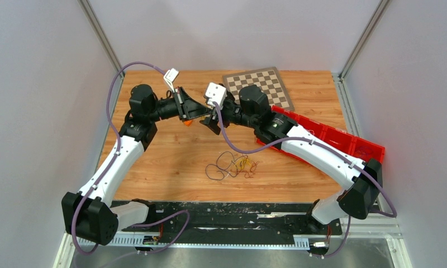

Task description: Untangle the cables

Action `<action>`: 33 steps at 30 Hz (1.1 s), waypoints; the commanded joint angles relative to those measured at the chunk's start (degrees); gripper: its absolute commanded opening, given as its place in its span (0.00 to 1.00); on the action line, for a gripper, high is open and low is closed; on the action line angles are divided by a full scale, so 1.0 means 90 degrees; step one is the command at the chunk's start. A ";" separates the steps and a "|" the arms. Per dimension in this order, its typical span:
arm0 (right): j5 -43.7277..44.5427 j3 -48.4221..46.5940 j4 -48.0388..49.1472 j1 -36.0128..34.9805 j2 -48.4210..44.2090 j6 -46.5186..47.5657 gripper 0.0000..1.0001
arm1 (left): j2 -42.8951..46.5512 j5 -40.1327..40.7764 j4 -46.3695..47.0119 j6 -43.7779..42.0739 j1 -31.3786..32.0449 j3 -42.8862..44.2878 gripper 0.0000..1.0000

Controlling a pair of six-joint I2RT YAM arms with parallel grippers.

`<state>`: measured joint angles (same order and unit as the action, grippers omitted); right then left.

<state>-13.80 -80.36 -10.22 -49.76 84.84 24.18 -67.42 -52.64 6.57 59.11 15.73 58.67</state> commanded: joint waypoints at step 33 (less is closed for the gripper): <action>0.1481 0.2171 -0.1239 0.3500 -0.1823 -0.3128 0.00 | 0.0432 0.1333 -0.2707 -0.2795 -0.0820 0.0755 1.00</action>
<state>-14.85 -63.18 -17.06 -19.66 69.12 8.27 -64.29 -44.80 -11.97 38.74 8.49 64.36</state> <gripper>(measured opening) 0.014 1.000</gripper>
